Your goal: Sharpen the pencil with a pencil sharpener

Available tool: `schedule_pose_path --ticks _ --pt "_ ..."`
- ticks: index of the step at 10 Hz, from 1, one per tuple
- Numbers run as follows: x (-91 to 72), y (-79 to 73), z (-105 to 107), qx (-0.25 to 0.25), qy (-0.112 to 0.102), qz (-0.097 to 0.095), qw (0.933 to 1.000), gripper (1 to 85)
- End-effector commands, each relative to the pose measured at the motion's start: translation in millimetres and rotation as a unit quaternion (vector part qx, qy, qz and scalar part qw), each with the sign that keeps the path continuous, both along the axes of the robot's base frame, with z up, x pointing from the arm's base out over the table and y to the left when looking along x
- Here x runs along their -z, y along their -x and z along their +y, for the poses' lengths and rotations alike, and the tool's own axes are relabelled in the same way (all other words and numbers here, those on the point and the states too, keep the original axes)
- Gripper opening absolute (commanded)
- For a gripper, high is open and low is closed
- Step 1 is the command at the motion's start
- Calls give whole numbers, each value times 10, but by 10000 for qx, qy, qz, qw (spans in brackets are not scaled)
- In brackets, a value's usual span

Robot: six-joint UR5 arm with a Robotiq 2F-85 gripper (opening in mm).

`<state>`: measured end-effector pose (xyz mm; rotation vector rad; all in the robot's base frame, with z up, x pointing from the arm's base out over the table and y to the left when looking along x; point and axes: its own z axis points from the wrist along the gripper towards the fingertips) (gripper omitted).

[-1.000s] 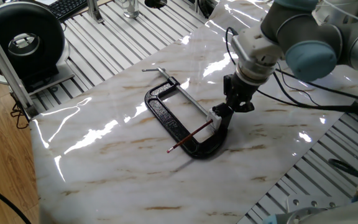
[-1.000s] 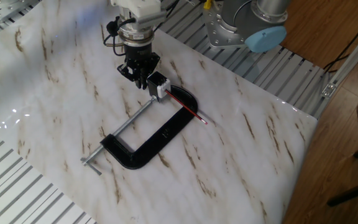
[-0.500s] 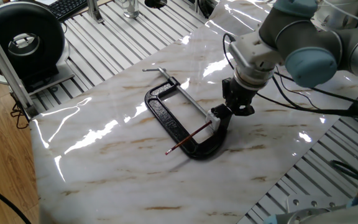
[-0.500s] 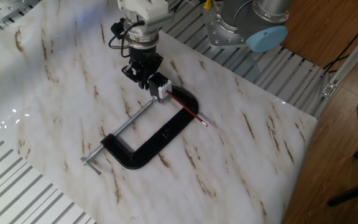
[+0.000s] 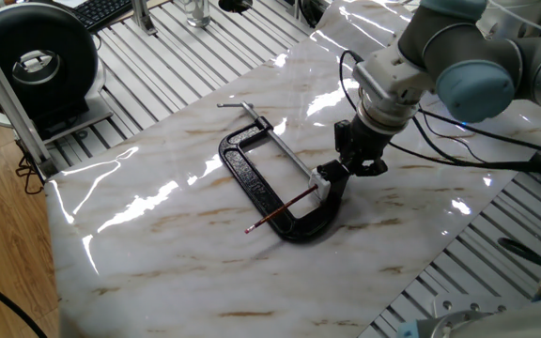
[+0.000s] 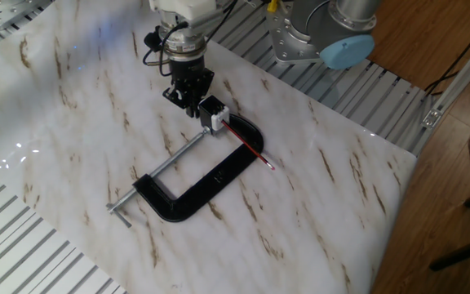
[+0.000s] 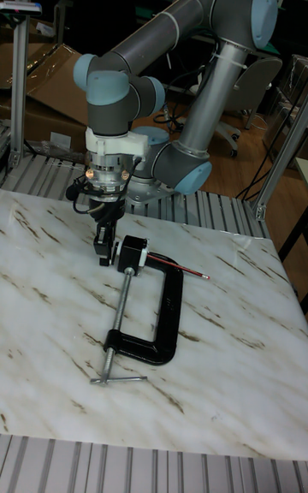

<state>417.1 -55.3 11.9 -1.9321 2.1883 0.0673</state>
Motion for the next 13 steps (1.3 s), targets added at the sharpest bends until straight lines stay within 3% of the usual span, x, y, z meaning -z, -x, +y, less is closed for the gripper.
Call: schedule_pose_path --ticks 1,4,10,12,13 --pt "1 15 17 -110 -50 -8 9999 10" --pt "32 71 20 -37 -38 14 10000 10" --pt "33 256 -34 172 92 237 9995 10" --pt "28 203 -78 225 239 164 9993 13" --pt "29 138 -70 203 280 106 9993 90"
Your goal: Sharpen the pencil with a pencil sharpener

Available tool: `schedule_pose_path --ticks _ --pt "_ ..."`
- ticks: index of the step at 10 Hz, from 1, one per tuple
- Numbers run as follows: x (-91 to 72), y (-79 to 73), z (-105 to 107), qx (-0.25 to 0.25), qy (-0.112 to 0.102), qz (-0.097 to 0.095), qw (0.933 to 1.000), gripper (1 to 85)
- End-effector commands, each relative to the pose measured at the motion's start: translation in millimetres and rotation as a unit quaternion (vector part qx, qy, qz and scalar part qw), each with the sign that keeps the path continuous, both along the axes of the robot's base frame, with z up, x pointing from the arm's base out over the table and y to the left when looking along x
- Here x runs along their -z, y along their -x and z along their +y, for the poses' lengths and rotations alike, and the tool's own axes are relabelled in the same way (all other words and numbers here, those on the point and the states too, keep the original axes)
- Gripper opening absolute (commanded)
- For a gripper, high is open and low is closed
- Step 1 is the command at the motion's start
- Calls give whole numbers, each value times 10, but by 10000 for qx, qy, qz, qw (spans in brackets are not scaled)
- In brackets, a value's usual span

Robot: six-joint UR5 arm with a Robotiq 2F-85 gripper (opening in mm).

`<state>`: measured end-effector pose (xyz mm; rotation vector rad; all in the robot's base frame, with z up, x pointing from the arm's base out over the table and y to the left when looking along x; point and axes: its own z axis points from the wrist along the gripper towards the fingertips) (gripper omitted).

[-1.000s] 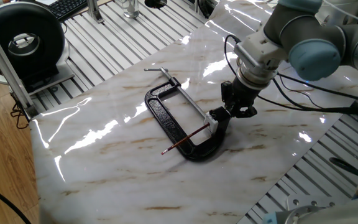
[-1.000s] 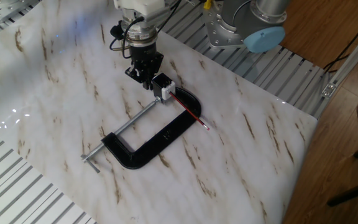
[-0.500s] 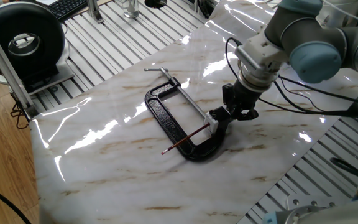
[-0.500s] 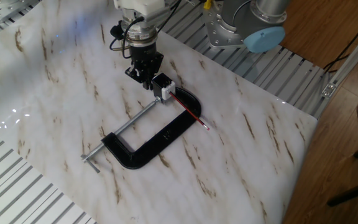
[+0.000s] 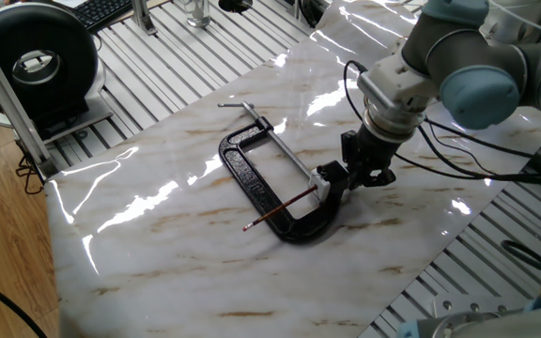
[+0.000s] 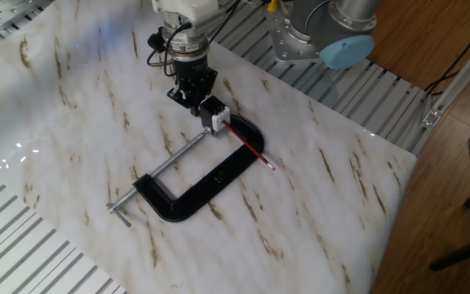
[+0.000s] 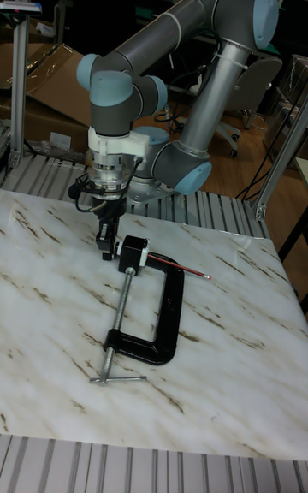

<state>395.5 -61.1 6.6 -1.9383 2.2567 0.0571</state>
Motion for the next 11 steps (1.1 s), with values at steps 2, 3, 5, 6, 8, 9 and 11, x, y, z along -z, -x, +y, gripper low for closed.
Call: schedule_pose_path --ticks 2,3,5,6,8,9,11 --pt "2 -166 67 84 118 -288 9995 257" --pt "14 -171 84 84 172 -304 9994 327" --pt "4 -130 58 38 193 -240 9995 437" --pt "-28 -92 45 73 188 -213 9996 453" --pt "-86 -28 -36 136 278 -183 9994 473" --pt "-114 -9 -77 178 319 -149 9992 477" --pt "-197 49 -163 271 392 -95 9988 483"
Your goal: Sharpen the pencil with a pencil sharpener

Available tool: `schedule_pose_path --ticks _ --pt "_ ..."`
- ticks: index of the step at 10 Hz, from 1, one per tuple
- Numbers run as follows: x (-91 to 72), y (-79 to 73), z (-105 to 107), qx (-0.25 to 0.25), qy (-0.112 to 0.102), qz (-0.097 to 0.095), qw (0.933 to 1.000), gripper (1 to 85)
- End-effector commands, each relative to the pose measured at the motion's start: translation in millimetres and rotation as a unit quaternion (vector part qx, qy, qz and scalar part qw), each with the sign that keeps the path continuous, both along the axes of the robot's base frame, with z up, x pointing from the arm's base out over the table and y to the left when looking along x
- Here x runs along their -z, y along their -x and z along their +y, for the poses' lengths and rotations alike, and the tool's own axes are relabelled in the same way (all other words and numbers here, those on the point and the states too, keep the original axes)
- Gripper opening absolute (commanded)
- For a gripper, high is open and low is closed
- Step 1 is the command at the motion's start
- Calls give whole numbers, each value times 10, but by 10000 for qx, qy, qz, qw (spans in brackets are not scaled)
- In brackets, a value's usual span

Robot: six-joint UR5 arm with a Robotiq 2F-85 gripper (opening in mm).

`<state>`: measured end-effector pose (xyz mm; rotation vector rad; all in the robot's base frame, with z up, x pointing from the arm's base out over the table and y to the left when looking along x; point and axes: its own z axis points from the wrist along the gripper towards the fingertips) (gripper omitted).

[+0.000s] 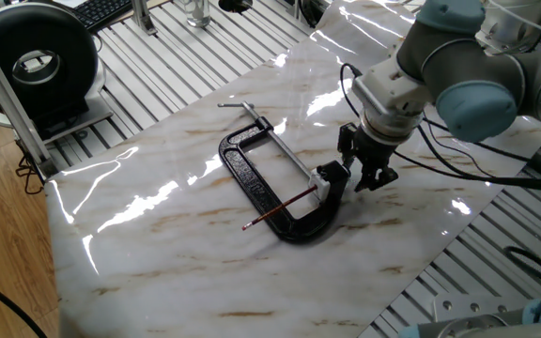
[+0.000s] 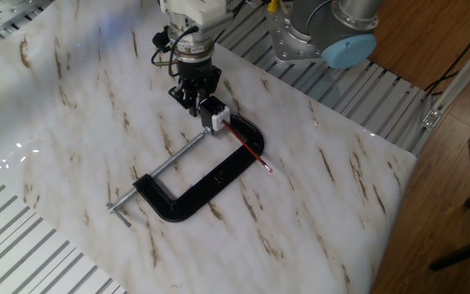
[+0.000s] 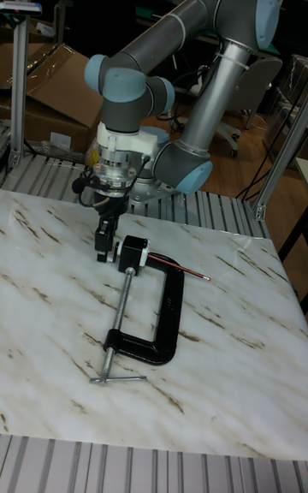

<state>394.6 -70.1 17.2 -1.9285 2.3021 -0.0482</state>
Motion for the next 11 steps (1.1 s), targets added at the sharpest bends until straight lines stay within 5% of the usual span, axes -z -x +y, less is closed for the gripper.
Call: schedule_pose_path --ticks 1,4,6,8,10,11 --pt "-148 101 -106 248 47 90 9996 483" --pt "-398 235 -240 713 -35 364 9968 483" --pt "-684 271 -403 1258 -25 618 9901 487" --pt "-951 183 -453 1874 26 643 9802 483" --pt "-1184 69 -331 2943 -47 647 9535 440" --pt "-1297 26 -214 3496 -116 717 9341 387"
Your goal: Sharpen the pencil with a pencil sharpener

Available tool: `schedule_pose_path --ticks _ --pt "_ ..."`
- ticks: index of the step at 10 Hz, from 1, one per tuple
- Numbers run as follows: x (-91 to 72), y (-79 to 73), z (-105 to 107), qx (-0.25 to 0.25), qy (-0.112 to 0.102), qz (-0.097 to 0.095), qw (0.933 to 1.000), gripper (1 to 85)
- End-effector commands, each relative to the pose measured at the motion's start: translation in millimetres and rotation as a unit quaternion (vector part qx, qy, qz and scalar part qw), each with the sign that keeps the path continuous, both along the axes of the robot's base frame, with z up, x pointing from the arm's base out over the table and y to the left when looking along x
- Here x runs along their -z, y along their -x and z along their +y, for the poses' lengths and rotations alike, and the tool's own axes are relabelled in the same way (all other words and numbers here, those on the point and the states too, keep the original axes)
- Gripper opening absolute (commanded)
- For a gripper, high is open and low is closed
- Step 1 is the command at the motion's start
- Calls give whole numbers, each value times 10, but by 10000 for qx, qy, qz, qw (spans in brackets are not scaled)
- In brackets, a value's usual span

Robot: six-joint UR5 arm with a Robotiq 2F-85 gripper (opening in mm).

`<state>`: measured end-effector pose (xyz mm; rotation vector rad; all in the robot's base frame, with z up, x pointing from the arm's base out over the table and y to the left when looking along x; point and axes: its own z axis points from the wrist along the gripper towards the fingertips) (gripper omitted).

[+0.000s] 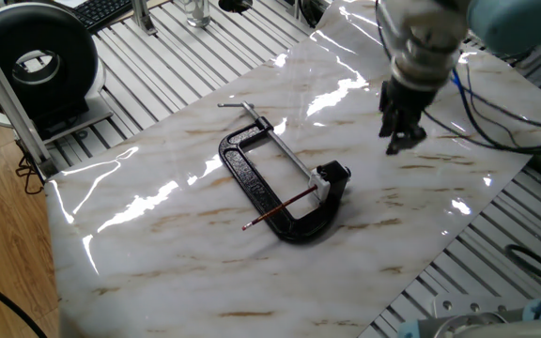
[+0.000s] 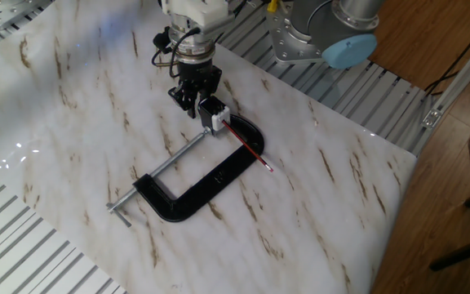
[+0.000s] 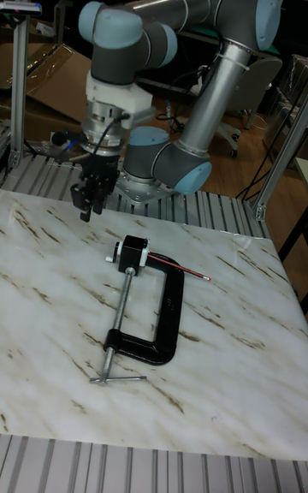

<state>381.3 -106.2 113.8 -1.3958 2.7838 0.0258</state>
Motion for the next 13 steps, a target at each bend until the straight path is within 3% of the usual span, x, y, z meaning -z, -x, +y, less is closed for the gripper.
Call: schedule_pose_path --ticks 1,2,5,6,8,9,10,11,13 --pt "-396 -156 289 1689 -159 95 9855 363" --pt "-456 -278 547 2358 -409 81 9709 337" --pt "-492 -521 860 3574 -622 86 9318 220" --pt "-438 -625 841 3974 -613 43 9156 203" --pt "-402 -889 719 4629 -677 -261 8835 80" --pt "-387 -885 599 4812 -510 -300 8746 47" --pt "-380 -839 530 5094 -378 -264 8593 30" --pt "-392 -785 442 5256 -240 -248 8500 10" --pt "-449 -626 413 5357 -198 -39 8441 10"
